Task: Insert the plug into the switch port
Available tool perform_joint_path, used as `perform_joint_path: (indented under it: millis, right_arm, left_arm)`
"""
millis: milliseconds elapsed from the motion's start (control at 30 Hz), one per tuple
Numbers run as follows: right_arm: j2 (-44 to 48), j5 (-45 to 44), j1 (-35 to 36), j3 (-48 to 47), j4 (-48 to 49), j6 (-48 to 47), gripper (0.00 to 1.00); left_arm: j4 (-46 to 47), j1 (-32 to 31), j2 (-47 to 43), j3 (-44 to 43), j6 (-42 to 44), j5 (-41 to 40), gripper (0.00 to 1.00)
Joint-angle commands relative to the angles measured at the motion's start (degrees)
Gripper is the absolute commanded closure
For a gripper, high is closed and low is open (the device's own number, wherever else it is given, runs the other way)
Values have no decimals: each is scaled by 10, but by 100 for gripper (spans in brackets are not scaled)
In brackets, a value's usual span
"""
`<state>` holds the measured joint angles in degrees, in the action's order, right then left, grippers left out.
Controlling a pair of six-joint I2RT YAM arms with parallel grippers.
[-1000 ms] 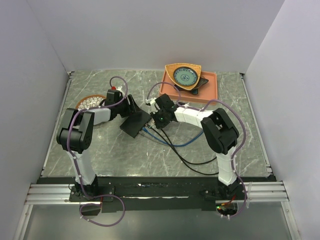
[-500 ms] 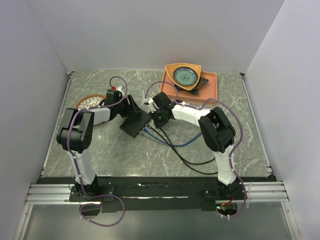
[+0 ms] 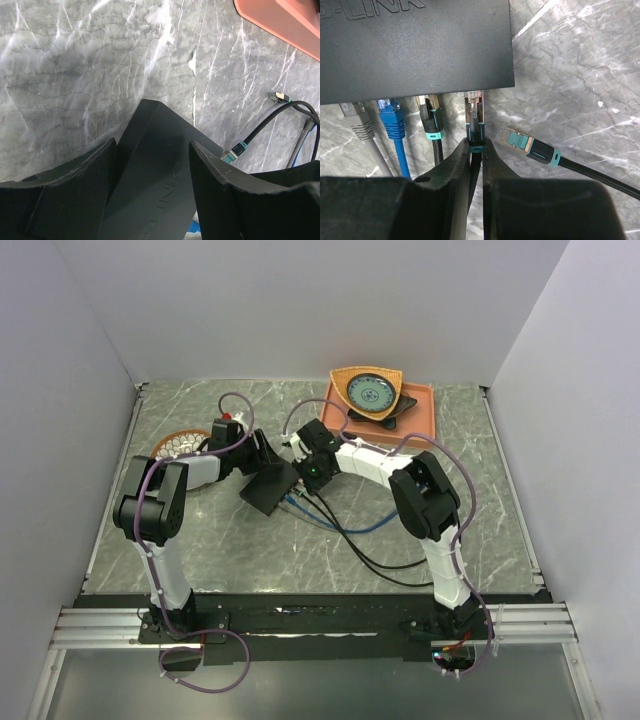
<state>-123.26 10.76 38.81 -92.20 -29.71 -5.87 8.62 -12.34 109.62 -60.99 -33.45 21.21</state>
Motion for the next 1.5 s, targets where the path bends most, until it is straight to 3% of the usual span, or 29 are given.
perform_joint_path:
  millis: [0, 700, 1200, 1467]
  right_arm:
    - [-33, -7, 9, -45, -35, -5, 100]
    - [-80, 33, 10, -141, -90, -18, 100]
    - [-61, 55, 11, -51, 61, -22, 100]
    - [-53, 73, 12, -43, 77, -64, 100]
  left_arm:
    - [4, 2, 6, -19, 7, 17, 34]
    - [24, 1, 3, -11, 1, 38, 31]
    - [34, 2, 6, -7, 20, 79, 34]
    - [67, 2, 6, 0, 27, 129, 34]
